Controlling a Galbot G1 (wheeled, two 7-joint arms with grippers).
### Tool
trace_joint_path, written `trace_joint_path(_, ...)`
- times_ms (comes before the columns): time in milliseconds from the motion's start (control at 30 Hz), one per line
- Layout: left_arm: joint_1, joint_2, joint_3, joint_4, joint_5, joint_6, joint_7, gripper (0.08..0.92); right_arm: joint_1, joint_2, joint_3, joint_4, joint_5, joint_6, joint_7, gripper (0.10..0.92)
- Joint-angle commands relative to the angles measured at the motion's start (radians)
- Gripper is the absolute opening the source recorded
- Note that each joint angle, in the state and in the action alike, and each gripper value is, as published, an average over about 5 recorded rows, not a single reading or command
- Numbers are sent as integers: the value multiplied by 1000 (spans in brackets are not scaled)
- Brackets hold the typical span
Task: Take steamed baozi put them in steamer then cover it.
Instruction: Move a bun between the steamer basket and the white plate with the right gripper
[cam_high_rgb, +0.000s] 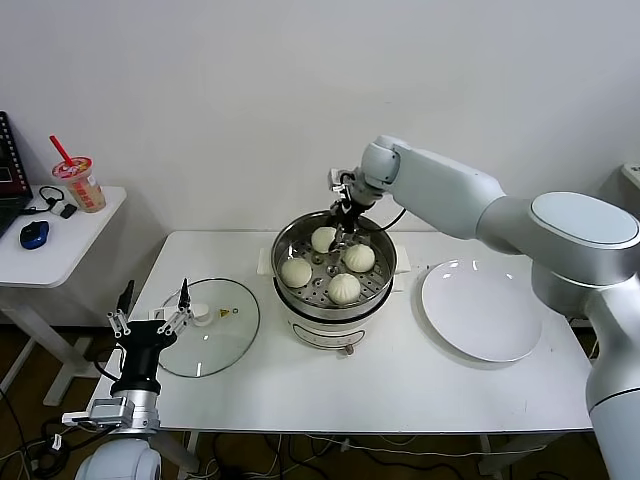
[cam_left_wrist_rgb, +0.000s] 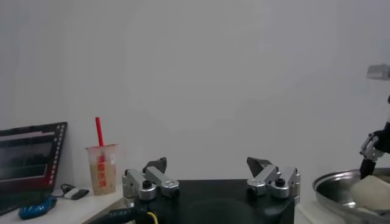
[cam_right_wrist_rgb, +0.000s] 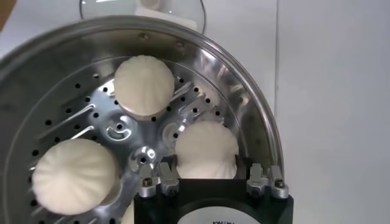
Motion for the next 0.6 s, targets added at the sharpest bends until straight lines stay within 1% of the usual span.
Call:
trace_joint_path(33,-1,-4,10,-1,14,4,-2,823,75,-90,-44,135,54,-8,0,651)
trace_joint_path(300,-4,-11,35,-13,43,17,-13,823,165,-207,-89,199,87,-4,-11,653)
trace_joint_path(600,12,-6,40,-18,55,19,-12,823,191,-381,-119,258,70,10,-21,653)
